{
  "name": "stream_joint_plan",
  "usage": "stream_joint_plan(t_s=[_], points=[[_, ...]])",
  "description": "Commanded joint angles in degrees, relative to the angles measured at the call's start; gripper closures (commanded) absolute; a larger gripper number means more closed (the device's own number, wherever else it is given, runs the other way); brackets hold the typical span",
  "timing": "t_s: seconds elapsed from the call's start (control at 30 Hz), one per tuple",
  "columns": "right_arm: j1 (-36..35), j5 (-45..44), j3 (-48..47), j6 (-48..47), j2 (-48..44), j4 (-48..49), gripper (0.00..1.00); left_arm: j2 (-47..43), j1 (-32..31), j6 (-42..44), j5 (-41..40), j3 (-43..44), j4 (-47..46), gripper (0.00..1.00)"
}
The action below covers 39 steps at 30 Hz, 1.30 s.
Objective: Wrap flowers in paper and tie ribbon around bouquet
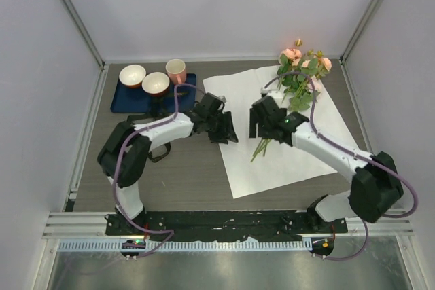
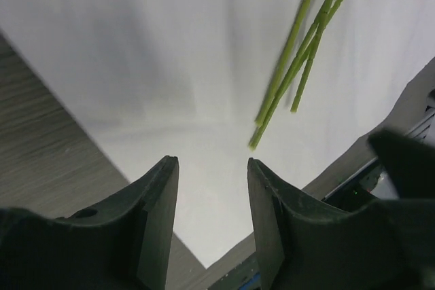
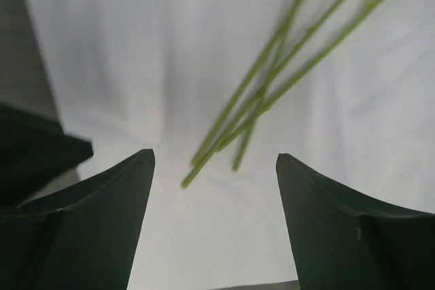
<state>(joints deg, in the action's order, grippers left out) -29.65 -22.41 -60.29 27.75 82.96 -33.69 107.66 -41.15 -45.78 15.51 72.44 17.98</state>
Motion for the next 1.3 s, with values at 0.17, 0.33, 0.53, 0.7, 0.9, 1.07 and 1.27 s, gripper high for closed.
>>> stream_joint_plan(t_s=[0.17, 0.33, 0.53, 0.7, 0.9, 1.07, 1.27], points=[[-30.1, 9.8, 12.5, 0.0, -6.9, 4.0, 0.2, -30.0, 6.0, 1.0, 0.9, -19.2, 2.3, 0.47], [-39.6, 11.3, 14.8, 4.7, -3.5, 7.2, 0.2, -48.3, 7.7, -0.5, -2.2, -26.2, 7.7, 0.41], [-43.7, 7.7, 16.6, 7.2, 1.9, 9.6, 0.21, -61.1, 7.7, -3.5, -2.6, -33.2, 10.7, 0.39], [-43.7, 4.0, 19.5, 7.1, 3.0, 10.7, 0.29, -65.5, 7.7, -3.3, -3.8, -33.5, 14.8, 0.39], [-43.6, 4.1, 19.2, 4.9, 2.8, 10.7, 0.48, -66.4, 7.7, -3.5, -2.9, -34.2, 14.8, 0.39], [-43.6, 4.2, 19.8, 6.2, 2.7, 9.7, 0.74, -66.3, 7.7, -3.5, -2.9, -34.7, 14.2, 0.39], [-43.5, -3.6, 14.1, 7.7, -0.3, 1.7, 1.0, -62.5, 7.7, -4.4, 0.1, -36.3, 9.6, 0.4]])
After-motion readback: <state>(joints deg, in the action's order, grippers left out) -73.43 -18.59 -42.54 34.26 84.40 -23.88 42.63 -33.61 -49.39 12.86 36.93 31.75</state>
